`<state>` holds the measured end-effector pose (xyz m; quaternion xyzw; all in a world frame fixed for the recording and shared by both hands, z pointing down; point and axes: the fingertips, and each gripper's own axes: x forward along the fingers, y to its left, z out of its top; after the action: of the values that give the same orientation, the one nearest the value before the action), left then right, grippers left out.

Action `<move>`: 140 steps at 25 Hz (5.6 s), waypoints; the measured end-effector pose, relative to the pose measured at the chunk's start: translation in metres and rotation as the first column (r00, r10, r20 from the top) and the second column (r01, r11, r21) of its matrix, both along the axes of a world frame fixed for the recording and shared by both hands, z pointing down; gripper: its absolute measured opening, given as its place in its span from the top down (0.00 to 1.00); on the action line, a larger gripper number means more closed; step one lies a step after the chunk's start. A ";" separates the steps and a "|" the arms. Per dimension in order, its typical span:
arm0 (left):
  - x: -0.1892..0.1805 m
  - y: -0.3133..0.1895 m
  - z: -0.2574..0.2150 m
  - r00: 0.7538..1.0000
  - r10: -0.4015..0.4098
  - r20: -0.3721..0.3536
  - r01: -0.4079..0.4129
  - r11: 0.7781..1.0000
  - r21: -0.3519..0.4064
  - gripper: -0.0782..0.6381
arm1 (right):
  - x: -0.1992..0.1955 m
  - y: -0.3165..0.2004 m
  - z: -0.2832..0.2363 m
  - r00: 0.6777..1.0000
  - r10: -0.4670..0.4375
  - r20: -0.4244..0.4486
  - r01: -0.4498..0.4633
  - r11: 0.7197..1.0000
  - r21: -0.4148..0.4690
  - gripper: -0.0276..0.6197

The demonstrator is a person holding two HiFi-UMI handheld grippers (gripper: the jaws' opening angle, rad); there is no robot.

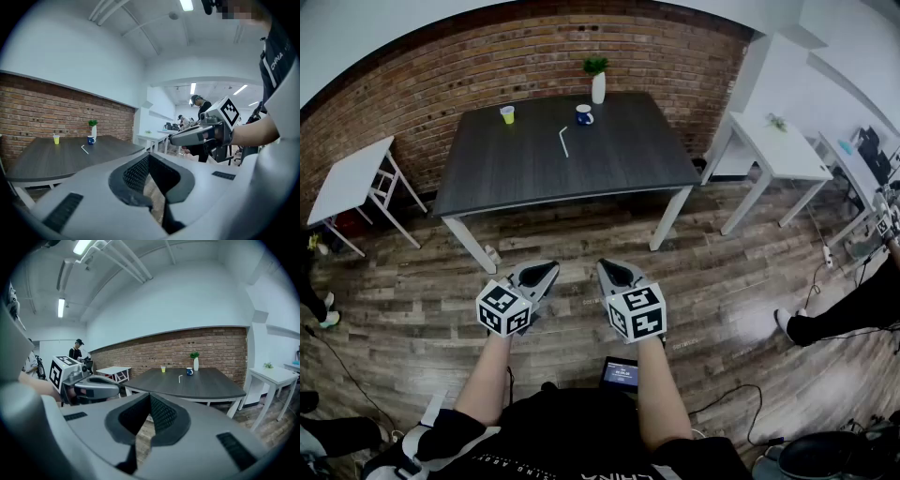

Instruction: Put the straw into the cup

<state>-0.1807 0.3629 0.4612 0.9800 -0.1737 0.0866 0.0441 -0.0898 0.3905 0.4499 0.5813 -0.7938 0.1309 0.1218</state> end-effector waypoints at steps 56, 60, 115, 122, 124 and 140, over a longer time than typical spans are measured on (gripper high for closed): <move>0.081 0.034 0.021 0.996 -0.065 0.054 0.067 0.997 -0.025 0.89 | 0.086 0.016 0.021 0.992 -0.092 0.087 0.093 0.996 -0.001 0.95; 0.075 0.027 0.029 0.994 -0.091 0.059 0.094 0.995 -0.041 0.89 | 0.084 0.012 0.033 0.990 -0.107 0.092 0.109 0.994 -0.017 0.95; 0.167 -0.405 0.043 0.996 -0.059 0.060 0.066 0.991 -0.114 0.89 | 0.176 -0.416 0.035 0.995 -0.072 0.071 0.076 0.995 -0.060 0.95; 0.189 -0.428 0.048 0.991 -0.102 0.083 0.112 0.985 -0.134 0.89 | 0.202 -0.448 0.040 0.988 -0.105 0.117 0.114 0.991 -0.071 0.95; 0.190 -0.434 0.053 0.990 -0.108 0.090 0.121 0.982 -0.148 0.89 | 0.203 -0.455 0.046 0.985 -0.113 0.130 0.125 0.989 -0.084 0.95; 0.198 -0.546 0.074 0.994 -0.078 0.075 0.091 0.977 -0.192 0.89 | 0.210 -0.560 0.063 0.991 -0.081 0.105 0.094 0.988 -0.123 0.95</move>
<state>0.0170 -0.1834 0.5354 0.9592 -0.2072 0.1341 0.1379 0.1199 -0.1699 0.5125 0.5298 -0.8136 0.2046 0.1247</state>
